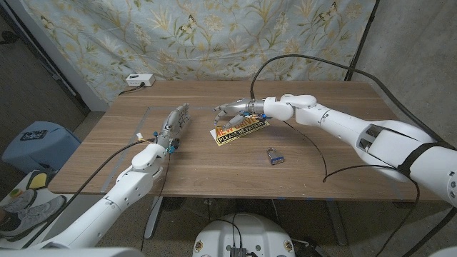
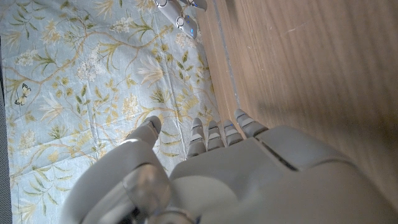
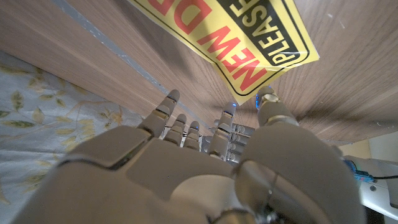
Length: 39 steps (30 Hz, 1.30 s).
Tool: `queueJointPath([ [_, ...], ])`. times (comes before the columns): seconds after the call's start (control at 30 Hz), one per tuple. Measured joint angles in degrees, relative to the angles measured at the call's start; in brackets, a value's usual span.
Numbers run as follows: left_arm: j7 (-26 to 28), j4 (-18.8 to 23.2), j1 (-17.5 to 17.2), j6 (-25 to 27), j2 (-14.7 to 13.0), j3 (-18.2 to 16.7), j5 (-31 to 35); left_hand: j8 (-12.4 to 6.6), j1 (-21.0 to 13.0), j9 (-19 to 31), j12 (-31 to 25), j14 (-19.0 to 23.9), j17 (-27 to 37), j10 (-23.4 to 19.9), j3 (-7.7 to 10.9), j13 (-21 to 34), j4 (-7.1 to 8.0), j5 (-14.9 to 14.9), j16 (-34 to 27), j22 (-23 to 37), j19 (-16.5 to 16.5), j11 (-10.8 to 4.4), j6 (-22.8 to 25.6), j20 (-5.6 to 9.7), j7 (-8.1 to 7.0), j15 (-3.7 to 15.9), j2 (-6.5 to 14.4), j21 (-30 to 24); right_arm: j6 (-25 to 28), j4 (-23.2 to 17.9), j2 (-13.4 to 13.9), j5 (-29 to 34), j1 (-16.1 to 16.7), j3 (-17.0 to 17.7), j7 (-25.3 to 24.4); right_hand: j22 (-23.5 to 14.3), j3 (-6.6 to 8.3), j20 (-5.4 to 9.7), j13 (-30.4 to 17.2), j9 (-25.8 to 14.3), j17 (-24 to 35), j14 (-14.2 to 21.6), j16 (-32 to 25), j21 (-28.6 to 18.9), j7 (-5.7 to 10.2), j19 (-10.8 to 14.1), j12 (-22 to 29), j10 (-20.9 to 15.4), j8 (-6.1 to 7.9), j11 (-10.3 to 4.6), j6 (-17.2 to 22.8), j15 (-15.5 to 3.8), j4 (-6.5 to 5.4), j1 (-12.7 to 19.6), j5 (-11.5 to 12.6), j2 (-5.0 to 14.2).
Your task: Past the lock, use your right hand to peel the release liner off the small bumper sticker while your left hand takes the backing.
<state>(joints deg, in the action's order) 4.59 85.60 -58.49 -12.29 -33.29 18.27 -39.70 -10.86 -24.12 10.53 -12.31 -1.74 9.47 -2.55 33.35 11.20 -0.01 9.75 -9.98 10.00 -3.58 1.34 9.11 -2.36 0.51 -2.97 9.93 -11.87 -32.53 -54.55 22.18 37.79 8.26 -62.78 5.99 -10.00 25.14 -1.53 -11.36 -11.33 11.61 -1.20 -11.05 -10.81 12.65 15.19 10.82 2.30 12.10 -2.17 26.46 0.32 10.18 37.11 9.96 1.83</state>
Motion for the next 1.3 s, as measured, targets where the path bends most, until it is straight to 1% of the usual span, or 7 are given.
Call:
queueJointPath([
  [0.37,-0.76,-1.00,0.92,0.29,0.20,0.25,-0.21,0.00,0.00,0.00,0.00,0.00,0.00,0.00,0.00,0.00,0.00,0.00,0.00,0.00,-0.31,0.00,0.00,0.32,0.00,0.00,0.00,0.00,-1.36,3.89,-1.73,0.42,-1.82,-2.05,-1.81,0.00,0.00,0.00,0.00,-0.28,-0.01,0.21,-0.45,-0.22,0.04,0.00,0.22,-0.23,0.22,0.18,1.00,-0.21,0.00,0.30,0.00,0.31],
  [0.43,-0.84,-1.10,1.04,0.32,0.21,0.28,-0.22,0.00,0.00,0.00,0.00,0.00,0.00,0.00,0.17,0.00,-0.17,0.00,0.00,0.00,-0.31,0.00,0.00,0.31,0.00,0.00,0.00,0.00,-1.58,4.59,-2.01,0.50,-2.07,-2.42,-2.20,0.01,0.00,0.00,0.00,-0.28,-0.01,0.21,-0.45,-0.22,0.22,0.00,0.22,-0.43,0.22,-0.02,1.19,-0.21,0.00,0.61,0.00,0.00],
  [0.57,-0.99,-1.29,1.28,0.46,0.22,0.34,-0.26,0.00,0.00,0.00,0.00,0.00,0.00,0.00,0.17,0.00,-0.17,0.00,0.00,0.00,-0.31,0.00,0.00,0.31,0.00,0.00,0.00,0.00,-2.02,6.03,-2.61,0.67,-2.66,-3.17,-3.01,0.00,0.00,0.01,0.00,-0.28,-0.01,0.37,-0.45,-0.22,-0.07,0.02,0.22,-0.43,0.22,-0.02,1.50,-0.37,0.00,0.61,0.00,0.00],
  [0.63,-0.99,-1.34,1.36,0.48,0.22,0.36,-0.26,0.00,0.14,0.00,0.00,0.00,0.00,0.00,0.17,0.00,-0.17,0.00,0.00,0.00,-0.31,0.00,0.00,0.31,0.00,0.00,0.14,0.00,-2.16,6.13,-2.65,0.71,-2.70,-3.22,-3.24,0.01,0.00,0.21,0.00,-0.28,-0.01,0.50,-0.45,-0.22,-0.07,0.22,0.22,-0.43,0.64,-0.02,1.50,-0.50,0.00,0.61,0.00,0.00],
  [1.0,-1.15,-1.43,1.97,0.92,0.24,0.63,-0.28,0.00,0.31,0.00,0.00,0.00,0.00,0.00,0.17,0.00,-0.16,0.00,0.00,0.00,-0.31,0.00,0.00,0.31,0.00,0.00,0.31,0.00,-3.52,10.49,-4.42,0.74,-4.10,-5.31,-5.35,0.01,0.00,0.21,0.00,-0.53,-0.01,0.81,-0.89,-0.46,0.13,0.22,0.44,-0.64,0.66,0.20,2.52,-0.19,0.00,0.83,0.00,-0.22],
  [1.1,-1.15,-1.39,2.09,1.08,0.24,0.73,-0.26,0.00,0.31,0.00,0.00,0.00,0.00,0.00,0.16,0.00,-0.16,0.00,0.00,0.00,-0.31,0.00,0.00,0.31,0.00,0.00,0.31,0.00,-3.92,10.49,-4.42,0.70,-4.10,-5.31,-5.92,0.01,-0.18,0.53,0.00,-0.55,-0.01,0.81,-0.89,-0.46,-0.08,0.54,0.63,-1.04,1.08,-0.01,2.73,-0.19,-0.18,1.06,0.00,0.00],
  [1.3,-0.96,-1.08,2.24,1.49,0.23,0.86,-0.05,0.00,0.31,0.00,0.00,0.00,0.00,0.00,0.33,0.00,0.00,0.00,0.00,0.00,-0.31,0.00,-0.01,0.31,0.00,0.00,0.31,0.00,-4.73,13.54,-5.64,0.63,-5.02,-6.70,-7.07,0.01,-0.24,0.11,0.00,-0.55,-0.02,1.24,-0.89,-0.46,0.04,0.96,0.65,-1.17,1.09,-0.14,3.45,-0.62,-0.24,1.08,0.00,-0.02],
])
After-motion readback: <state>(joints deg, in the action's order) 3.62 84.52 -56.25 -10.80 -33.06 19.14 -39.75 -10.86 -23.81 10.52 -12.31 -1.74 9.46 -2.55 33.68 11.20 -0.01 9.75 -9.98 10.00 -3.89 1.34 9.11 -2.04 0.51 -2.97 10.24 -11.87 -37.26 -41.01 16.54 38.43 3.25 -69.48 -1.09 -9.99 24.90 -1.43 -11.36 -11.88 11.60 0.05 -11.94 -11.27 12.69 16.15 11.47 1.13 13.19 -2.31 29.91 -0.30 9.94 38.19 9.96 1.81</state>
